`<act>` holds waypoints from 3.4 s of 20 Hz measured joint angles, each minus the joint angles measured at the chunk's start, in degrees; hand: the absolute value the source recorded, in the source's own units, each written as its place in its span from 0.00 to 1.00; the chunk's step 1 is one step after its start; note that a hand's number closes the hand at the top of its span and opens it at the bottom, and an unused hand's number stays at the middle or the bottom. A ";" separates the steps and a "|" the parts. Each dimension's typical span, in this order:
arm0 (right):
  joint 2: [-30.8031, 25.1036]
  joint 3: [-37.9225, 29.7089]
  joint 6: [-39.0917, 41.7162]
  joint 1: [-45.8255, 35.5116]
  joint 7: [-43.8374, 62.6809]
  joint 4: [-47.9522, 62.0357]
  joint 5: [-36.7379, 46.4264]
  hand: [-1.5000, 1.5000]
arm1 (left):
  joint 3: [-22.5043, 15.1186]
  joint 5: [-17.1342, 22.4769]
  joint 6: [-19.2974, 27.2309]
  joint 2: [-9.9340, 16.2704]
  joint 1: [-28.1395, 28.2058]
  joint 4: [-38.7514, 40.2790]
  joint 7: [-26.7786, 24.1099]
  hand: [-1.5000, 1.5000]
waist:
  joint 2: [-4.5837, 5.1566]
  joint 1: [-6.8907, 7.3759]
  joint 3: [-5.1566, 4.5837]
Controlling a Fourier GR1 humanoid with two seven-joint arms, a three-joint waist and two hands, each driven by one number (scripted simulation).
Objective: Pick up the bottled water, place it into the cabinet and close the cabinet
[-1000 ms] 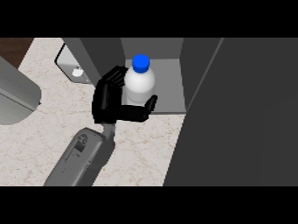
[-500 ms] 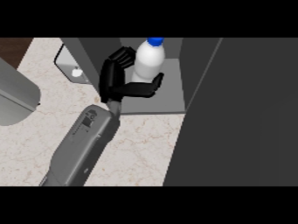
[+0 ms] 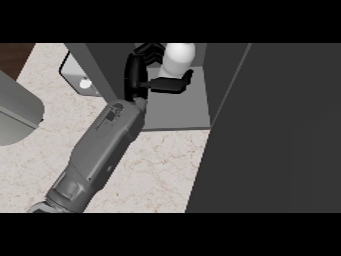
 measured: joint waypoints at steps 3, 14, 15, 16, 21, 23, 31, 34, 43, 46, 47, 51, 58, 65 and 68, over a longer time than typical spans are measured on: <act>-0.14 0.31 0.10 -0.23 0.02 0.06 -0.22 0.00 | 0.54 0.34 0.99 -0.04 -2.90 5.52 -2.18 1.00 | 0.06 -0.40 -0.01; -0.72 -0.23 0.00 -0.33 -1.05 -0.05 -1.23 0.00 | 3.52 -3.17 5.04 0.40 -9.73 23.06 -6.27 1.00 | 0.52 -1.14 0.00; -0.71 -0.06 -0.13 -0.14 -1.25 -0.06 -1.30 0.00 | 3.98 -3.26 5.28 0.45 -10.18 24.35 -6.79 1.00 | 0.57 -1.27 0.00; -0.94 -0.45 0.06 -0.27 -1.33 -0.12 -1.42 0.00 | 4.46 -3.24 5.19 0.58 -10.68 25.38 -7.09 1.00 | 0.60 -1.27 0.00; -1.16 -0.19 0.35 -0.34 -1.91 0.00 -1.88 0.00 | 6.07 -3.04 6.26 0.35 -11.64 29.82 -9.54 1.00 | 0.87 -1.93 -0.02; -1.64 -0.27 0.50 -0.08 -2.22 -0.16 -2.07 0.00 | 6.27 -3.29 6.85 0.57 -11.78 31.17 -10.40 1.00 | 0.89 -2.06 -0.01; -1.63 0.12 0.26 -0.36 -2.66 -0.01 -2.62 0.00 | 4.99 -6.31 10.57 0.92 -12.64 36.94 -11.56 0.00 | 1.18 -2.85 -0.04; -1.48 -0.31 0.55 -0.72 -3.12 0.20 -3.05 0.00 | 4.29 -7.46 12.37 0.67 -13.37 38.51 -10.89 0.00 | 1.28 -2.80 -0.02; -2.36 -0.30 0.75 -0.65 -3.38 -0.09 -3.40 0.00 | 4.45 -8.20 14.63 0.56 -13.58 39.03 -11.09 0.00 | 1.29 -2.99 -0.06; -2.66 -0.24 0.89 -0.38 -3.63 -0.12 -3.62 0.00 | 5.02 -7.80 13.45 0.41 -12.88 38.07 -12.58 0.00 | 1.32 -3.05 -0.07; -2.59 -0.30 0.85 -0.55 -3.60 -0.13 -3.66 0.00 | 5.13 -7.75 12.24 0.48 -12.75 37.73 -13.16 0.00 | 1.33 -2.97 -0.08; -2.51 -0.30 0.58 -0.79 -3.21 -0.17 -3.85 0.00 | 6.89 -5.89 6.41 0.18 -11.57 34.14 -17.69 1.00 | 1.12 -2.61 -0.13; -2.60 0.03 -0.26 -0.76 -2.12 -0.32 -3.92 0.00 | 9.77 -1.67 -6.47 -0.07 -9.78 29.22 -24.32 1.00 | 0.54 -1.45 -0.10; -3.28 0.15 -1.18 -0.51 -1.86 -0.63 -3.69 0.00 | 7.40 1.78 -18.06 -0.25 -8.73 26.59 -24.83 1.00 | 0.39 -0.95 -0.10; -3.53 -0.12 -1.82 -0.33 -2.06 -0.61 -3.59 0.00 | 4.95 3.67 -22.72 -0.22 -7.30 24.19 -23.89 1.00 | 0.16 -0.63 -0.05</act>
